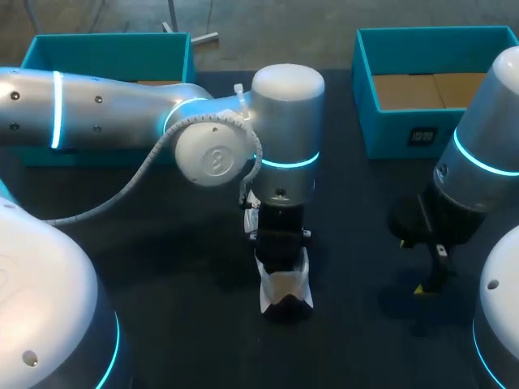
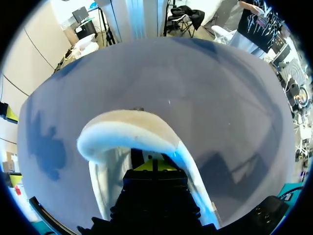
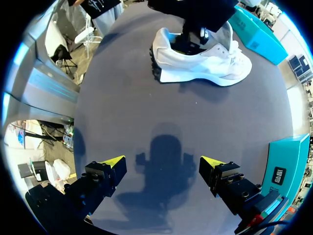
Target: Take the shoe out of the shoebox, open the shoe tongue, remove and reinsert the insole, then place the shoe into the shoebox
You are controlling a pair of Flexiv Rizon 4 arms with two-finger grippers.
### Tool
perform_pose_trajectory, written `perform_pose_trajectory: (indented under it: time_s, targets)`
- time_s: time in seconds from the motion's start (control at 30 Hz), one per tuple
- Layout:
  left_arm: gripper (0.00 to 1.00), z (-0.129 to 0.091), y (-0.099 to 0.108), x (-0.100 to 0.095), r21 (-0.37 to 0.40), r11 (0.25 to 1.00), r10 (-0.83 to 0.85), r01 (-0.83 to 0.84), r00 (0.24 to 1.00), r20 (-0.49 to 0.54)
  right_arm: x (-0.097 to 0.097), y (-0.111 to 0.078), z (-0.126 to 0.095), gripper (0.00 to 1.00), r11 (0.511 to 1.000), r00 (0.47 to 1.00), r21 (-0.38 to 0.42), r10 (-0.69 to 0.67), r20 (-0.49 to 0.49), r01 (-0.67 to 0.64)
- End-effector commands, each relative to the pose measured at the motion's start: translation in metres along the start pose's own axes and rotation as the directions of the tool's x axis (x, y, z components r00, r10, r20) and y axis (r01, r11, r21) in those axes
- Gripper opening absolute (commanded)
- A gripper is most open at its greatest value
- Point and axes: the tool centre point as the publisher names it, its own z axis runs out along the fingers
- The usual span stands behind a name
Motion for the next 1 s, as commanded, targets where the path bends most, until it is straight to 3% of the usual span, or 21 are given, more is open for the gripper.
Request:
perform_pose_trajectory:
  time_s: [0.03,0.2,0.43,0.83,1.0]
  targets:
    - [0.0,-0.024,-0.006,0.006,-0.041,0.999,0.008,-0.009,1.0,-0.005,0.001,0.0,0.001,1.0,1.0,1.0,0.001,0.0,0.001,0.0]
    - [0.0,-0.035,-0.003,0.004,-0.074,0.997,0.025,-0.031,0.996,-0.08,0.001,0.0,0.001,1.0,1.0,1.0,0.001,0.0,0.001,0.0]
    - [0.0,-0.017,0.006,0.003,-0.059,0.998,0.012,-0.021,0.987,-0.16,0.001,0.0,0.001,1.0,1.0,1.0,0.001,0.0,0.001,0.0]
    - [0.0,0.008,0.012,0.002,-0.058,0.998,-0.012,0.003,0.987,-0.161,0.001,0.0,0.001,1.0,1.0,1.0,0.001,0.0,0.001,0.0]
    - [0.0,-0.003,0.01,0.002,-0.057,0.998,-0.024,0.017,0.993,-0.112,0.001,0.0,0.001,1.0,1.0,1.0,0.001,0.0,0.001,0.0]
